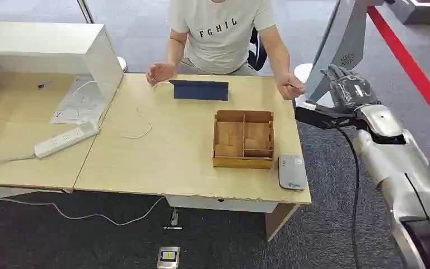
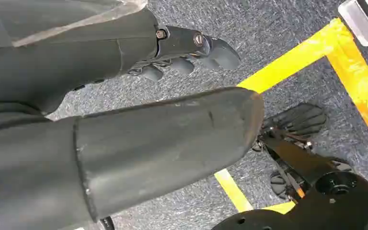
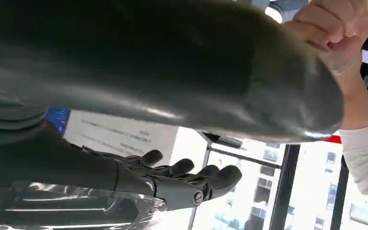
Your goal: Pass the card to the sensor for recognition and then transmit it.
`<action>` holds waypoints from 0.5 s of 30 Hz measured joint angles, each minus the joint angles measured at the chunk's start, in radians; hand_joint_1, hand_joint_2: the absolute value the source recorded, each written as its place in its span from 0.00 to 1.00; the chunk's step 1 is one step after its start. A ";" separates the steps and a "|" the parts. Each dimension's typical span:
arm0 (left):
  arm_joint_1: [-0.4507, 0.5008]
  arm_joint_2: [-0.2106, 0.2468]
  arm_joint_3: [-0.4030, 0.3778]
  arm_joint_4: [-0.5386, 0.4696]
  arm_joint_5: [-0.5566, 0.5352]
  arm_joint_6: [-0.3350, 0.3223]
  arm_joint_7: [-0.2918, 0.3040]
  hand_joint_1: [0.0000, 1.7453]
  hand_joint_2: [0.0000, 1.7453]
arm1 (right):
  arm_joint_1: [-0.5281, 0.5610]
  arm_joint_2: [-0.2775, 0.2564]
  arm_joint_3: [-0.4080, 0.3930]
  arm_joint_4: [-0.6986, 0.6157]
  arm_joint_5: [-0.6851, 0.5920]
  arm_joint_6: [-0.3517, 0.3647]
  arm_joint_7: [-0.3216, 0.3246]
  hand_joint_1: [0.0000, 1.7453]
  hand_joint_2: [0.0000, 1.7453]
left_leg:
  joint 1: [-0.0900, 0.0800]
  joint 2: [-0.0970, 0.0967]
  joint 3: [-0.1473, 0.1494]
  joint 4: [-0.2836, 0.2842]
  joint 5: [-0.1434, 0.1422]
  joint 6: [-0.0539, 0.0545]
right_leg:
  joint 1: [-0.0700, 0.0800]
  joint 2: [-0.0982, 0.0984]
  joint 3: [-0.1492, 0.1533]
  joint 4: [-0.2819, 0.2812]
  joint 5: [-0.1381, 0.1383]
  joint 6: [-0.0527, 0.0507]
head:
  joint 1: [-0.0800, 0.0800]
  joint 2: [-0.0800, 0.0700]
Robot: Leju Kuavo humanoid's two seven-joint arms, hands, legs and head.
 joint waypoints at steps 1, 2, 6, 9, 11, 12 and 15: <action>0.000 0.000 0.000 0.000 0.000 0.000 0.000 0.00 0.00 | 0.000 0.000 0.000 0.000 0.000 0.000 0.000 0.00 0.00 | 0.000 0.000 0.000 0.000 0.000 0.000 | 0.000 0.000 0.000 0.000 0.000 0.000 | 0.000 0.000; 0.000 0.000 0.000 0.000 0.000 0.000 0.000 0.00 0.00 | 0.000 -0.001 0.000 0.000 0.002 0.000 0.002 1.00 0.00 | 0.000 0.000 0.000 0.000 0.000 0.000 | 0.000 0.000 0.000 0.000 0.000 0.000 | 0.000 0.000; 0.000 0.000 -0.001 0.000 -0.005 0.000 0.000 0.00 0.00 | -0.001 -0.004 0.000 0.000 0.002 0.027 -0.003 1.00 0.00 | 0.000 0.000 0.000 0.000 0.000 0.000 | 0.000 0.000 0.000 0.000 0.000 0.000 | 0.000 0.000; 0.000 0.000 -0.003 0.000 -0.005 0.000 0.000 0.00 0.00 | -0.001 -0.009 0.000 0.000 -0.002 0.037 -0.006 1.00 0.00 | 0.000 0.000 0.000 0.000 0.000 0.000 | 0.000 0.000 0.000 0.000 0.000 0.000 | 0.000 0.000; 0.001 0.000 -0.005 0.000 -0.005 0.000 0.000 0.00 0.00 | -0.001 -0.011 0.000 0.000 -0.003 0.042 -0.011 1.00 0.00 | 0.000 0.000 0.000 0.000 0.000 0.000 | 0.000 0.000 0.000 0.000 0.000 0.000 | 0.000 0.000; 0.001 0.000 -0.005 0.000 -0.005 0.000 0.000 0.00 0.00 | -0.001 -0.012 0.000 0.000 -0.003 0.045 -0.012 1.00 0.00 | 0.000 0.000 0.000 0.000 0.000 0.000 | 0.000 0.000 0.000 0.000 0.000 0.000 | 0.000 0.000; 0.002 0.000 -0.006 0.000 -0.004 0.000 -0.002 0.00 0.00 | -0.001 -0.013 0.000 0.001 -0.004 0.048 -0.014 1.00 0.00 | 0.000 0.000 0.000 0.000 0.000 0.000 | 0.000 0.000 0.000 0.000 0.000 0.000 | 0.000 0.000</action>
